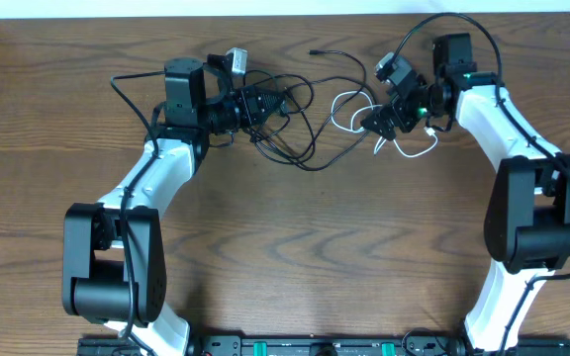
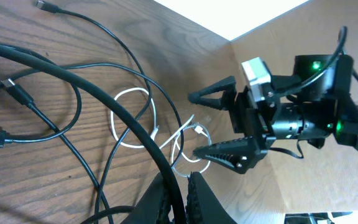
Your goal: Untangle cables
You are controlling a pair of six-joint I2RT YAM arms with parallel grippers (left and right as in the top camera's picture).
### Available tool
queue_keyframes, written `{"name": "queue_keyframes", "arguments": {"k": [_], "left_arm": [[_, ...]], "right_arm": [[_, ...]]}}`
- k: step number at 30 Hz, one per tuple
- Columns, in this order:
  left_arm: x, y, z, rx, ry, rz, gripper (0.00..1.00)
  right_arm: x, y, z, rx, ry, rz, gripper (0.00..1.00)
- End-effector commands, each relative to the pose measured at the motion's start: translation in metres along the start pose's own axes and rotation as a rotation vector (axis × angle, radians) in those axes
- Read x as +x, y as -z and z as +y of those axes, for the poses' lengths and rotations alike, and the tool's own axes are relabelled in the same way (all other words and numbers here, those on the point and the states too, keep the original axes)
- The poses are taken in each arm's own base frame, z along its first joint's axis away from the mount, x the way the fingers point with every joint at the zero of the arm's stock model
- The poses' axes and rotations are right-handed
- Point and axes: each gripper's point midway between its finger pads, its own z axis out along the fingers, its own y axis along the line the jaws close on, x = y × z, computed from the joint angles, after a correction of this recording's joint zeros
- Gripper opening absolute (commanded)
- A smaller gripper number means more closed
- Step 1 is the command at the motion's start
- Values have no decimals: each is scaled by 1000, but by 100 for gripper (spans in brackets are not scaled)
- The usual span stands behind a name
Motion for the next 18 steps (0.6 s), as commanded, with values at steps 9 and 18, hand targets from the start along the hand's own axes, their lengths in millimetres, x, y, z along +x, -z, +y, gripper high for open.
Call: {"name": "queue_keyframes", "arguments": {"k": [9,18], "left_arm": [[-8,3,-13,10,-58,-21,11],[-8,3,-13,9,-58,-21,11]], "right_arm": [[7,-19,9,-79,2,-10,59],[-21,3,16,-118,-38,-103,1]]}}
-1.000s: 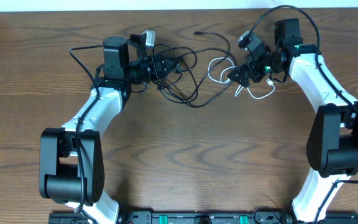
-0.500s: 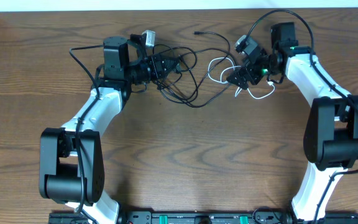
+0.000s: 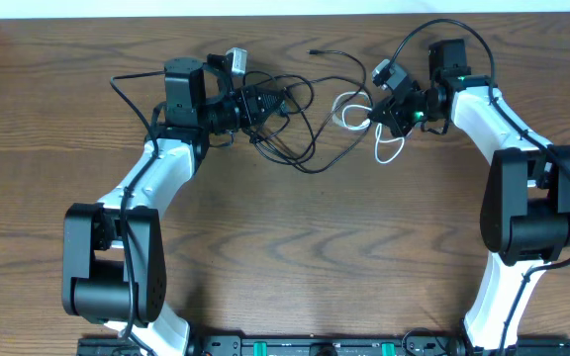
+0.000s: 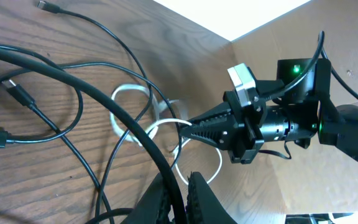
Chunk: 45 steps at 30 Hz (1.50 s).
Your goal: Untangle cables
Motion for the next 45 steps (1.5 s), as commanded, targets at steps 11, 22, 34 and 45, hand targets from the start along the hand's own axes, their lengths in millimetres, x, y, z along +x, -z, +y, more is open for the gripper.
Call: {"name": "queue_keyframes", "arguments": {"k": [11,22,34,45], "left_arm": [[-10,4,-11,-3,-57,-28,11],[-10,4,-11,-3,-57,-28,11],[-10,4,-11,-3,-57,-29,12],[-10,4,-11,-4,-96,-28,37]], "right_arm": [[-91,147,-12,130,-180,-350,1],[-36,311,-93,423,-512,-581,1],[82,431,-139,685,-733,-687,1],[113,493,-140,728,-808,-852,1]]}}
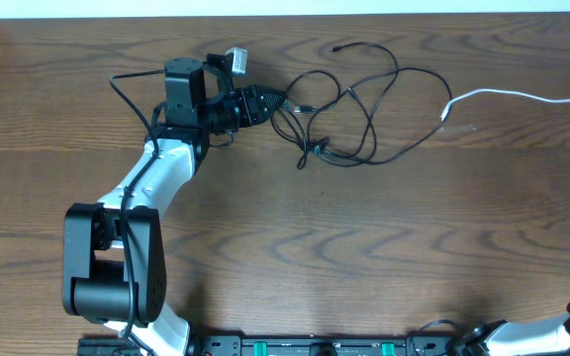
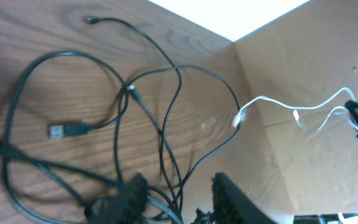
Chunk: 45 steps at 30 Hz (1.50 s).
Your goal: Untangle cables
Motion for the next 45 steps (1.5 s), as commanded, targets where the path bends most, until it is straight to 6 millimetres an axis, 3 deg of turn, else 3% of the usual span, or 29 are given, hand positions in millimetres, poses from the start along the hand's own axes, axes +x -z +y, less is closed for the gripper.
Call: {"name": "queue_keyframes", "arguments": {"k": [1,7,9,13,19,25,32,33,34,35,38,42,45], "left_arm": [[-9,4,-13,9,-75,-21,37],[-8,4,-13,8,-74,-20,44],[-8,4,-13,8,-73,-20,44],[-8,4,-12,7,-70,-17,44],[-6,4,-11,4,-60,-10,45],[-5,4,-11,3,-58,-9,45],[-5,4,-11,3,-59,-9,45],[-5,4,-11,3,-59,-9,45],[-5,4,-11,3,-58,-9,45],[-5,4,-11,3,-59,-9,45],[-5,4,-11,3,-58,-9,45],[-5,4,-11,3,-59,-9,47],[-5,4,-11,3,-59,-9,48]], "right_arm": [[-16,11,14,-83,-73,-42,1],[-32,7,39,-191,-132,-80,1],[-32,2,39,-162,-114,-85,1],[-19,-9,19,-7,-47,-55,1],[-8,-11,11,53,45,-16,1],[13,-7,-33,288,91,65,1],[46,-22,-54,302,62,164,2],[51,-26,-57,303,53,178,7],[58,-30,-61,302,41,196,18],[64,-33,-64,301,29,213,34],[81,-38,-70,297,-9,258,69],[82,-38,-67,285,-14,263,99],[81,-38,-63,263,-20,259,99]]}}
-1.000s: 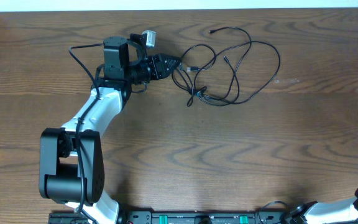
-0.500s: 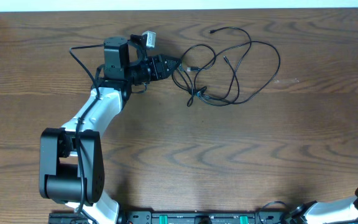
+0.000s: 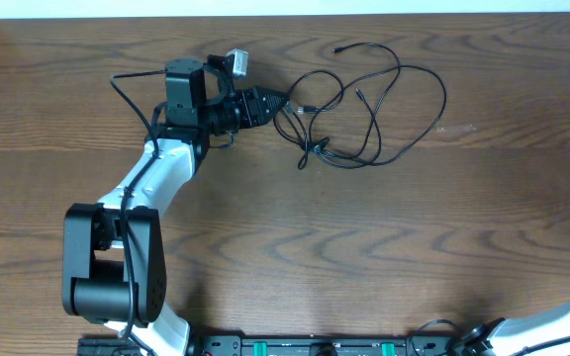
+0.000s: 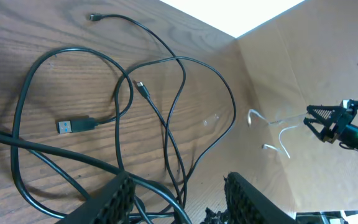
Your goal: Untangle cables
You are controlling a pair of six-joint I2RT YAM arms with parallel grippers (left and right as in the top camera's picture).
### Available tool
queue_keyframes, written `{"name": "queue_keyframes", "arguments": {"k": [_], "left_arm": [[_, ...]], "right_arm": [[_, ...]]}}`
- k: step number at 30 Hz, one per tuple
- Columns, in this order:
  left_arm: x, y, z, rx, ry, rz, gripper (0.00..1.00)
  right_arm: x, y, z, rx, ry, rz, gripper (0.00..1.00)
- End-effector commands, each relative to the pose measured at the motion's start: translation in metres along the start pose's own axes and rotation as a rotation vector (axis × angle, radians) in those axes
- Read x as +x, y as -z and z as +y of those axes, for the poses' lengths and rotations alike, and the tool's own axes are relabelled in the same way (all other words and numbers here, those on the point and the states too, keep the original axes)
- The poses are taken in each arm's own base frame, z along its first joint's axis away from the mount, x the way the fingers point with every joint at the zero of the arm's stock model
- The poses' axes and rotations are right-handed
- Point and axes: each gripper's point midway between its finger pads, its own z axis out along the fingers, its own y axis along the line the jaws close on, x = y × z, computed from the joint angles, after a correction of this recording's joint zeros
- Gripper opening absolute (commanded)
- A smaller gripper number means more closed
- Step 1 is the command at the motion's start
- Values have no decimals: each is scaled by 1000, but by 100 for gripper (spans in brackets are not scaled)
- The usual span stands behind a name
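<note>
The black cables [image 3: 364, 99] lie in loose loops on the wooden table, with one USB plug [image 4: 73, 126] showing in the left wrist view. My left gripper [image 3: 273, 101] sits at their left end. It [image 4: 178, 182] is open wide, and black strands run across the table between its fingers [image 4: 117, 198]. The white cable [image 4: 281, 134] hangs in the air far to the right, clear of the black ones. My right gripper [image 4: 316, 118], small in the left wrist view, is shut on it. In the overhead view only the white cable's end shows.
A brown cardboard wall [image 4: 316, 62] stands along the table's far side. The left arm's own black lead [image 3: 132, 94] loops beside its wrist. A piece of the right arm shows at the lower right corner.
The white cable has moved further right: it reached in to the black loops, now only its tip shows at the right edge. My left gripper's fingers stand wider apart.
First my left gripper was shut on a black cable in the tangle while the right gripper stood open at the white cable. Then the right gripper was shut on the white cable. Later the white cable lay stretched out to the right, free of the black loops, and my left gripper was open.
</note>
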Motion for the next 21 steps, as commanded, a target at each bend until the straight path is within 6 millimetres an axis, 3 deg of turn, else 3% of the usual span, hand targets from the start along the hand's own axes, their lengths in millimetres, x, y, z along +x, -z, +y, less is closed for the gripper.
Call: {"name": "queue_keyframes", "arguments": {"k": [1,7,13,16,21], "left_arm": [[-9,4,-13,9,-52,-21,48],[-9,4,-13,9,-52,-21,48],[-9,4,-13,9,-51,-21,49],[-9,4,-13,9,-51,-21,49],[-9,4,-13,11,-41,-21,49]], "right_arm": [[-7,5,12,-47,14,-19,99],[0,6,16,-67,-1,8,99],[36,8,20,-58,-192,155,99],[49,10,45,-158,-216,219,99],[72,12,119,-396,-86,320,99]]}}
